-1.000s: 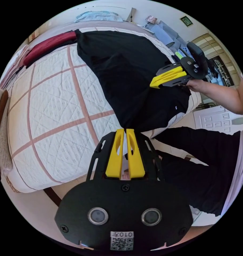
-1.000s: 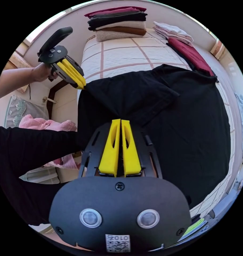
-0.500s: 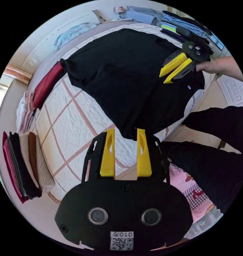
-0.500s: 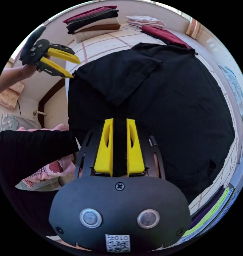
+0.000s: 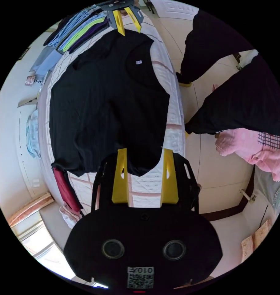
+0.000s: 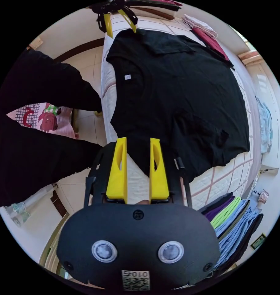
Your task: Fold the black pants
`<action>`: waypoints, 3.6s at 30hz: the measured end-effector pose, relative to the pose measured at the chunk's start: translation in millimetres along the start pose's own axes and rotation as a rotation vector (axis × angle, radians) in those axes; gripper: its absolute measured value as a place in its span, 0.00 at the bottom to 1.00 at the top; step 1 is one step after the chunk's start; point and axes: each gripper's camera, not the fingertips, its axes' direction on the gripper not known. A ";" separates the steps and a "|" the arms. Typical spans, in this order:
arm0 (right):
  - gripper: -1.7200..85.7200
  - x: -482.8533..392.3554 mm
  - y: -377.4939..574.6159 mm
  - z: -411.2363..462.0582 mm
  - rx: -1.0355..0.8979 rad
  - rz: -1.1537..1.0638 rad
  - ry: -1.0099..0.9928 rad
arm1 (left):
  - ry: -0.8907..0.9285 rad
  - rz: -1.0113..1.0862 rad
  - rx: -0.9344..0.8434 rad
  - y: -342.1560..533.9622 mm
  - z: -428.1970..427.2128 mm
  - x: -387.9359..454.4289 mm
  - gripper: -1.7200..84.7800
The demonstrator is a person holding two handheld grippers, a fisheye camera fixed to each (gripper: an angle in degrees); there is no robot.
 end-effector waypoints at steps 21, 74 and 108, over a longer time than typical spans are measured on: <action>0.06 38.3 20.5 14.7 0.021 0.049 -0.122 | 0.213 0.131 0.061 -63.5 16.5 -37.7 0.04; 0.06 458.2 72.1 41.5 0.029 0.176 -0.729 | 1.036 -0.378 -0.005 64.7 156.8 -517.1 0.04; 0.08 259.6 216.5 -22.5 0.147 0.540 -0.286 | 0.479 -0.727 0.081 167.5 4.9 -354.7 0.08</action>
